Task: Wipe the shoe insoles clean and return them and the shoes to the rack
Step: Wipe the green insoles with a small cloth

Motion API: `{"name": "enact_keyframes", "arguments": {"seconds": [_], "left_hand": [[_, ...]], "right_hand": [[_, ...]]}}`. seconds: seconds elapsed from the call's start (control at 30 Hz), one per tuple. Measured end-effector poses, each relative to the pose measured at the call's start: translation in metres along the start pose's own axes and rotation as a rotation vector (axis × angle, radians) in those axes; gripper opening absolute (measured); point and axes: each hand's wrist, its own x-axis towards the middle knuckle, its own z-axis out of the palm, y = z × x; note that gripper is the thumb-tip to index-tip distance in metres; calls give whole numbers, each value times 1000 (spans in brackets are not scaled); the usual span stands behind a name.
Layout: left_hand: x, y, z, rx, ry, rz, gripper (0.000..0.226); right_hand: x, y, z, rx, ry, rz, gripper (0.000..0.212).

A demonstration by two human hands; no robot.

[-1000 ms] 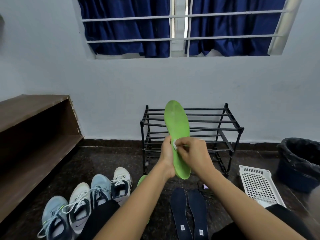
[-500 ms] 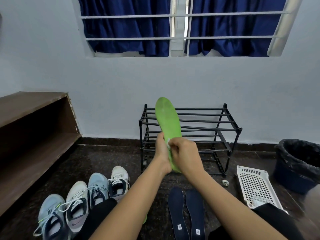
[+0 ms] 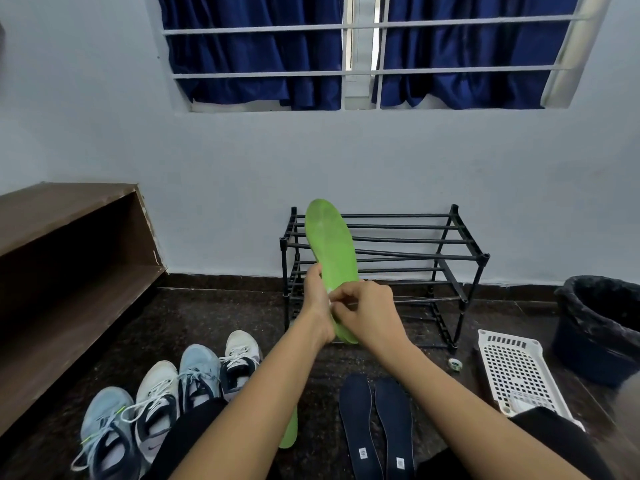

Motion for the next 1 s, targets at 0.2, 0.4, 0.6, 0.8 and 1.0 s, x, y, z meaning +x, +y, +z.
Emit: {"name": "enact_keyframes", "arguments": {"seconds": [0.2, 0.4, 0.6, 0.8, 1.0], "left_hand": [[-4, -5, 2, 14, 7, -19, 50], [-13, -12, 10, 4, -86, -60, 48], [-8, 4, 3, -3, -14, -47, 52], [-1, 5, 0, -23, 38, -27, 51], [-4, -8, 4, 18, -29, -62, 54]], "right_hand": [[5, 1, -1, -13, 21, -1, 18], [14, 6, -8, 41, 94, 67, 17], [6, -2, -6, 115, 63, 47, 16], [2, -4, -2, 74, 23, 11, 14], [9, 6, -4, 80, 42, 62, 14]]}}
